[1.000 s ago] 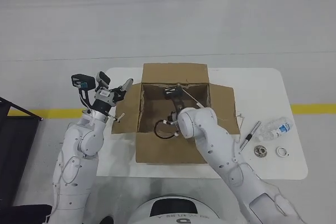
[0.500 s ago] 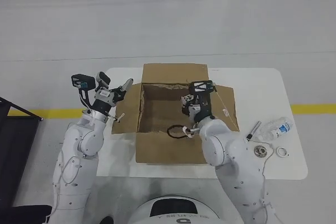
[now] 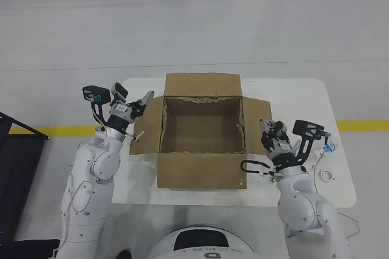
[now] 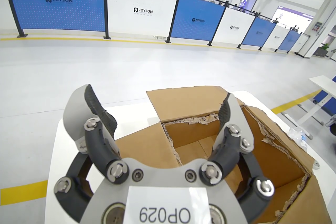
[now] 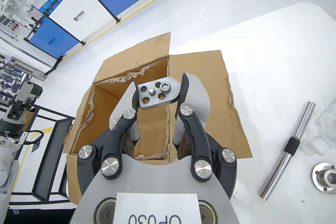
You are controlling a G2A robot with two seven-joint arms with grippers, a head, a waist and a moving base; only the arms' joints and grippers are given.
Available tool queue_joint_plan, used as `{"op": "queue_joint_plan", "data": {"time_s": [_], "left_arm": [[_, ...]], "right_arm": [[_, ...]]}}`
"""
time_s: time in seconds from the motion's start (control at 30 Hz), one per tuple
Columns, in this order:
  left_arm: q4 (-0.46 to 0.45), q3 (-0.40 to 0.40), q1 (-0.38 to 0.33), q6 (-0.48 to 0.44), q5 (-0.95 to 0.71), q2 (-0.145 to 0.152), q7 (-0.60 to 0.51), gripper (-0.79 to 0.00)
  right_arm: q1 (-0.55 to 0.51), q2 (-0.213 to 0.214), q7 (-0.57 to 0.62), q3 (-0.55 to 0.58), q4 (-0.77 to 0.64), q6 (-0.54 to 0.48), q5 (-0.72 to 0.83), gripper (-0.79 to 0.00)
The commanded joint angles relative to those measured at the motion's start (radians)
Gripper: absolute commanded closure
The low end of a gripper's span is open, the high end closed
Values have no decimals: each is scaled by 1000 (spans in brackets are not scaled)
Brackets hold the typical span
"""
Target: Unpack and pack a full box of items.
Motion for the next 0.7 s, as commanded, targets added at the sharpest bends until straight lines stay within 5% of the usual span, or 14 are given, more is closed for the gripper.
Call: {"op": "queue_joint_plan", "data": {"time_s": [0.0, 0.17, 0.67], "left_arm": [[0, 0, 0, 0, 0, 0, 0, -785], [0, 0, 0, 0, 0, 0, 0, -785], [0, 0, 0, 0, 0, 0, 0, -785]], "right_arm": [[0, 0, 0, 0, 0, 0, 0, 0], [24, 0, 6, 14, 53, 15, 37, 0], [297, -9, 100, 139, 437, 368, 202, 0]]}}
